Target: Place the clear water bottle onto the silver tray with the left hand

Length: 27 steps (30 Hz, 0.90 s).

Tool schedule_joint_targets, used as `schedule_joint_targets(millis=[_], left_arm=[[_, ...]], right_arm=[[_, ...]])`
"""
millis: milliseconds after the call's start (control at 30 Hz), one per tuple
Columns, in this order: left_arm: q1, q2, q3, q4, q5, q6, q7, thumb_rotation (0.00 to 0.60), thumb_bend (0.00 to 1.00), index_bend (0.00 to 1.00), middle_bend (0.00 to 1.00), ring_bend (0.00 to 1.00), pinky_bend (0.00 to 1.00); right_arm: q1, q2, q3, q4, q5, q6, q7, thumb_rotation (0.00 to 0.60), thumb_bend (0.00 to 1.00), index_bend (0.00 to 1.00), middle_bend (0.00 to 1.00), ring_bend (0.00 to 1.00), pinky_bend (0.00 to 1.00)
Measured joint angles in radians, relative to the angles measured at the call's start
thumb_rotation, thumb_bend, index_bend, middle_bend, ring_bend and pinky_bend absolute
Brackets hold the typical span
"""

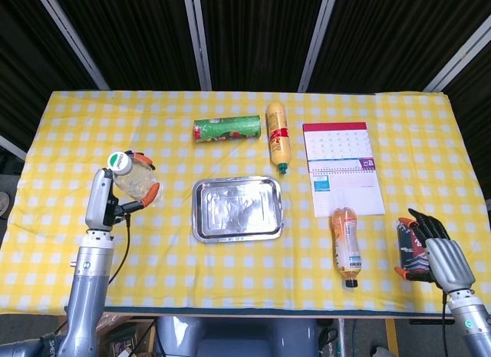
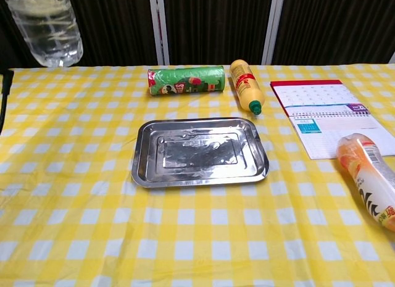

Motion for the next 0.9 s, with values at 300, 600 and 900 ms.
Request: schedule_joint_targets(millis=[300, 600, 900], left_arm=[[0.038, -0.001, 0.078, 0.306, -0.009, -0.144, -0.262, 0.6, 0.53, 0.77, 0.79, 0.24, 0.12], [0.039, -0.021, 0.091, 0.356, 0.032, -0.17, -0.331, 0.6, 0.53, 0.77, 0.79, 0.24, 0.12], [0.019, 0.018, 0.034, 0.158, 0.067, -0.106, -0.239, 0.6, 0.53, 0.77, 0.79, 0.24, 0.12]], right_arm=[[0.002, -0.002, 0.002, 0.002, 0.007, -0.007, -0.004, 0.6, 0.16, 0.18, 0.04, 0.0, 0.0], [0.003, -0.005, 0.001, 0.002, 0.006, -0.009, -0.008, 0.6, 0.16, 0.18, 0.04, 0.0, 0.0], [0.004, -0.004, 0.0, 0.002, 0.004, -0.011, -0.004, 0.6, 0.16, 0.18, 0.04, 0.0, 0.0]])
